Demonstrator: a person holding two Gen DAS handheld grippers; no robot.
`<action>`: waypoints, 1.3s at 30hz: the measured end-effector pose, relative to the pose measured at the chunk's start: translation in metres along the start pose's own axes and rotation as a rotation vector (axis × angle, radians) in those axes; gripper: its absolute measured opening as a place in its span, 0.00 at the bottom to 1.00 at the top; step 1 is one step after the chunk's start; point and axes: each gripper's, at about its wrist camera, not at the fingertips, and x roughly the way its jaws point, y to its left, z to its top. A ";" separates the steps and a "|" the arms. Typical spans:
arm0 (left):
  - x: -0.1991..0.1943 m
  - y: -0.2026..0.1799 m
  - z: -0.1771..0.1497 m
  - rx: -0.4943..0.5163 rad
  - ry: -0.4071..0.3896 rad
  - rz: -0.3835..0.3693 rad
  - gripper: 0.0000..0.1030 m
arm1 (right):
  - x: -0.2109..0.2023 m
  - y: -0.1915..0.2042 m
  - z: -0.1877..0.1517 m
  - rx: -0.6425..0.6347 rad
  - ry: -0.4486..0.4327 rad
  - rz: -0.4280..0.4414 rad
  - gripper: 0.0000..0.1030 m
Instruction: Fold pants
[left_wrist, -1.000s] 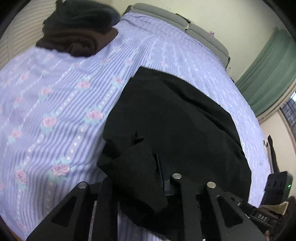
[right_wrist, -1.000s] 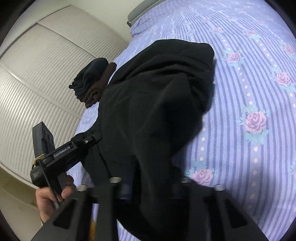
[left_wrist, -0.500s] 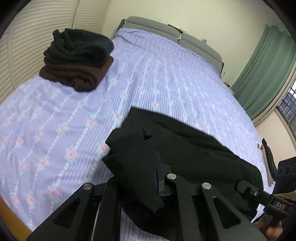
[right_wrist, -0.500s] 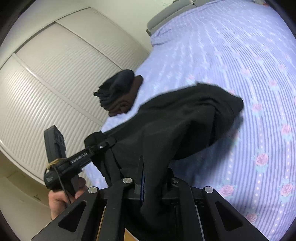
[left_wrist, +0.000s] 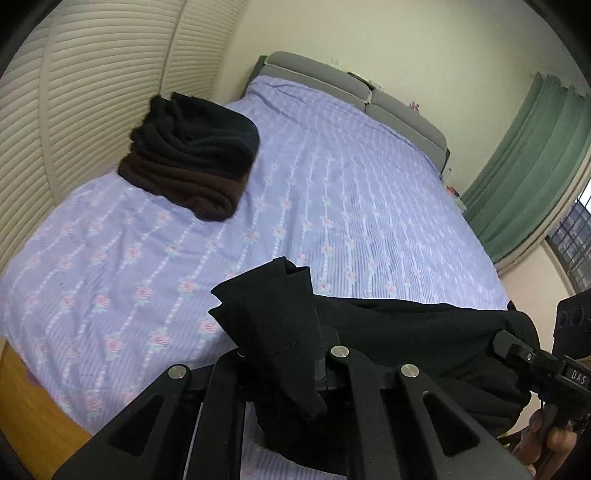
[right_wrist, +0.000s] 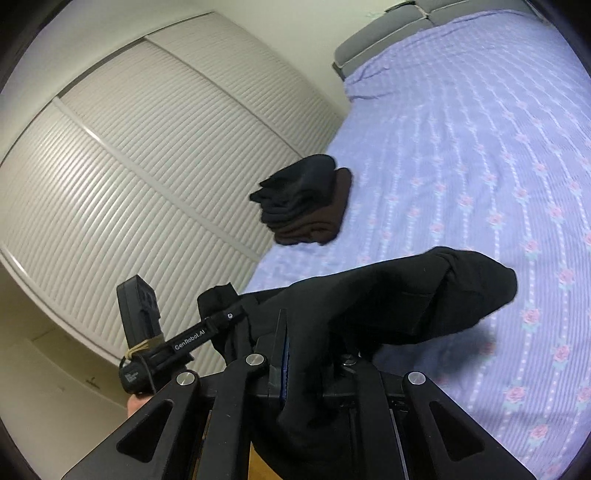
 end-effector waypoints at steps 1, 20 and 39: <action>-0.006 0.007 0.003 -0.011 -0.003 0.005 0.11 | 0.001 0.005 0.002 -0.005 0.007 0.005 0.10; -0.121 0.224 0.114 -0.206 -0.177 0.212 0.11 | 0.205 0.235 0.088 -0.195 0.149 0.196 0.10; 0.050 0.261 -0.026 -0.027 -0.044 0.336 0.12 | 0.318 0.034 -0.057 -0.095 0.229 -0.047 0.10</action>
